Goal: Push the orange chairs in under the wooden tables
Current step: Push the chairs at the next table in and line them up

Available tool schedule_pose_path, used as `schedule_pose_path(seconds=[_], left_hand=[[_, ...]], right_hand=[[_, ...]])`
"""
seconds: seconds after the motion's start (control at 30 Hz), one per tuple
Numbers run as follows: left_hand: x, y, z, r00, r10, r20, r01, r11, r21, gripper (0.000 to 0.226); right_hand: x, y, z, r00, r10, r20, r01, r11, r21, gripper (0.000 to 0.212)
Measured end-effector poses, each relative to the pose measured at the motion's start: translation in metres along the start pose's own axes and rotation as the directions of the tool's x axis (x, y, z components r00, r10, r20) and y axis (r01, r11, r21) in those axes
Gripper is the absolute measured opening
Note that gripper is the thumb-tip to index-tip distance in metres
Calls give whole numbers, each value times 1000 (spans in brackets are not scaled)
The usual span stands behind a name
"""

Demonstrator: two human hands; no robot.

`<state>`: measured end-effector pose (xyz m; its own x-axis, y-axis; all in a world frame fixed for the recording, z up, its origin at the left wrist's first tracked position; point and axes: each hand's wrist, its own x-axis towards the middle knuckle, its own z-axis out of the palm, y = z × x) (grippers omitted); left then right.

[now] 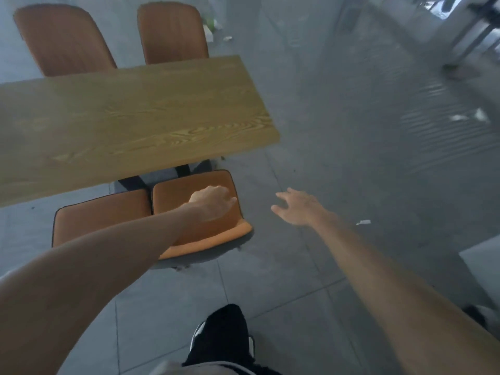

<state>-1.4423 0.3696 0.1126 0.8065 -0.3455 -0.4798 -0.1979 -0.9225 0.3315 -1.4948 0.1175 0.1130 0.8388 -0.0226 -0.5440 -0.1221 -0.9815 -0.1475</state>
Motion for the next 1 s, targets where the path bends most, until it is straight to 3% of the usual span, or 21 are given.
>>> schedule_pose_path(seconds=[0.33,0.47,0.8,1.0], left_hand=[[197,120,-50,995,70,-69,-62,991,122,65],[279,160,-88,996,78,-51,-74,995,61,62],[447,194,-195,993,-89,-77,95,993,68,64],[554,199,-255,957,-266,-115,267,964,-4,65]], right_hand=[[126,135,-87,999,41,7,-41,998,-42,73],[190,178,-140,996,42,79,-36,997,-75,75],[378,228,-300,982,-165,96,173,981,-92,72],[514,240,-388,943,-305,136,324,933,-155,71]])
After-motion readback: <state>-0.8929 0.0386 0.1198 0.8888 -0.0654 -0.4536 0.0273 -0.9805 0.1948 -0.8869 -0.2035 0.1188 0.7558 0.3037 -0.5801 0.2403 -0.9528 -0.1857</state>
